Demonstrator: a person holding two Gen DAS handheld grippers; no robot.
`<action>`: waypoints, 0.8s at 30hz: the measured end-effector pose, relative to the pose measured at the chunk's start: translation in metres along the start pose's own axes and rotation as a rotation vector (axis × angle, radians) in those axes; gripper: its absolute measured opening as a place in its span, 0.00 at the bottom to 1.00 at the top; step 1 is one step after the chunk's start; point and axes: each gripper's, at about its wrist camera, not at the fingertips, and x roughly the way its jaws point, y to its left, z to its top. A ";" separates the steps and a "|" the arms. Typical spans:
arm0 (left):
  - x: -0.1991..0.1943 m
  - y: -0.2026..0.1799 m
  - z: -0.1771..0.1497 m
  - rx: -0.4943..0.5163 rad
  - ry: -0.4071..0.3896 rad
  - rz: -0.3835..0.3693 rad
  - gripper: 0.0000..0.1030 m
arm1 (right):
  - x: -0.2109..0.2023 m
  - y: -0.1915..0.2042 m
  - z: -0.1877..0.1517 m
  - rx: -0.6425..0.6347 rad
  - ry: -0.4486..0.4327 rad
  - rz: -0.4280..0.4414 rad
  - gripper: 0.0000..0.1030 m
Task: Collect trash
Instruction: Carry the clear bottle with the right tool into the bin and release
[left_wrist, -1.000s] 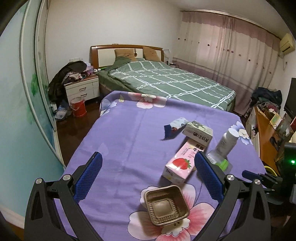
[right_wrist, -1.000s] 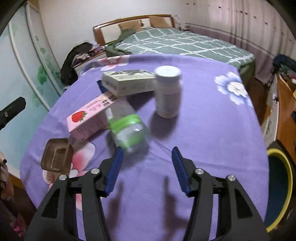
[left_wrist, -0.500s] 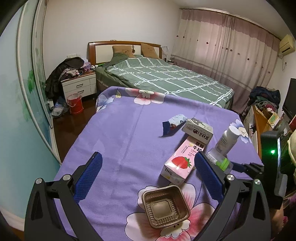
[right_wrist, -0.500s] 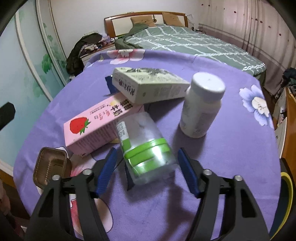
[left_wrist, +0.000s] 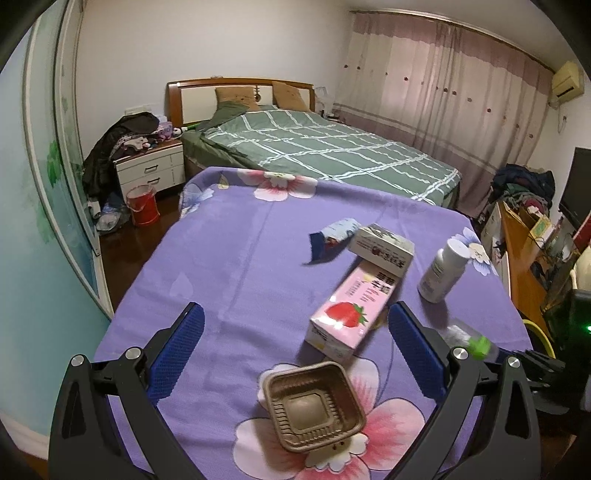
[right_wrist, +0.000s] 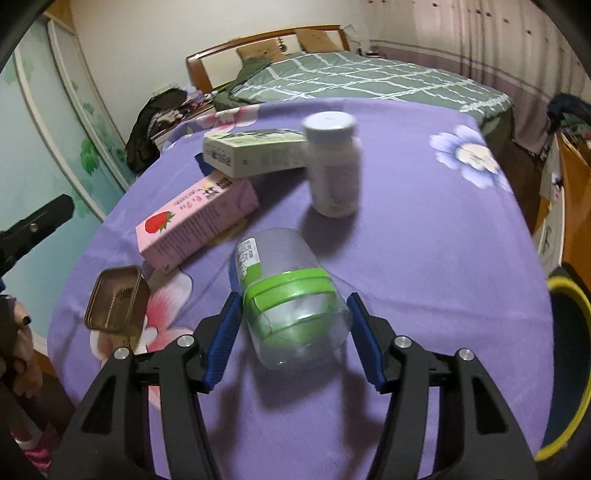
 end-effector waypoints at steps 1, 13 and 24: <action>0.000 -0.004 -0.001 0.006 0.003 -0.005 0.95 | -0.004 -0.005 -0.003 0.011 -0.004 -0.005 0.54; 0.007 -0.047 -0.011 0.078 0.031 -0.050 0.95 | -0.056 -0.096 -0.036 0.206 -0.072 -0.149 0.53; 0.009 -0.064 -0.013 0.108 0.041 -0.057 0.95 | -0.101 -0.166 -0.049 0.352 -0.159 -0.308 0.51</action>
